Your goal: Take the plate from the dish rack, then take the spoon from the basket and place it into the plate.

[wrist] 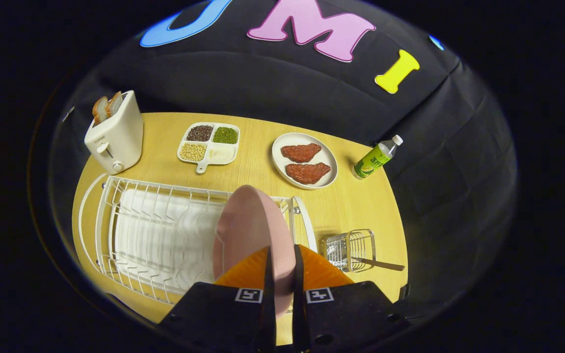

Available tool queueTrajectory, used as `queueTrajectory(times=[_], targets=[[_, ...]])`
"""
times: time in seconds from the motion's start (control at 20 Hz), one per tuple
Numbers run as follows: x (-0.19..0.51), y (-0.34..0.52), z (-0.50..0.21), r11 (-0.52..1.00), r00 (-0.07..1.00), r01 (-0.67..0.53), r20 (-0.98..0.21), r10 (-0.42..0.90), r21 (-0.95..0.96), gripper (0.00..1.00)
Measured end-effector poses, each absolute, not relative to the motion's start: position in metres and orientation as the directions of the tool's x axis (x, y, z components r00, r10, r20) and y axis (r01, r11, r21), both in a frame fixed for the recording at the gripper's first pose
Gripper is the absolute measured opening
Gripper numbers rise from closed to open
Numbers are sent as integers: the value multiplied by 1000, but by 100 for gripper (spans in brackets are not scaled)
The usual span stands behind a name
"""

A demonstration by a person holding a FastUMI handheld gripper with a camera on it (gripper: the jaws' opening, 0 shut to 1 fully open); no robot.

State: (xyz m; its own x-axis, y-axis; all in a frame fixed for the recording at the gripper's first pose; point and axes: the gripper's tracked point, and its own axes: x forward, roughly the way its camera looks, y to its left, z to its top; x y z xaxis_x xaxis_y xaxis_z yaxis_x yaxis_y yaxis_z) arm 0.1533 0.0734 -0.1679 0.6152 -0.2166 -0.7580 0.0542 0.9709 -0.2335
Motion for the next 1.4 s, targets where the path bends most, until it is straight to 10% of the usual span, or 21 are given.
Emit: queueTrajectory(times=[0.55, 1.4], targets=[[163, 60, -108, 928, 717, 38, -637, -285, -372, 17], [-34, 46, -169, 854, 644, 114, -693, 325, 507, 17]])
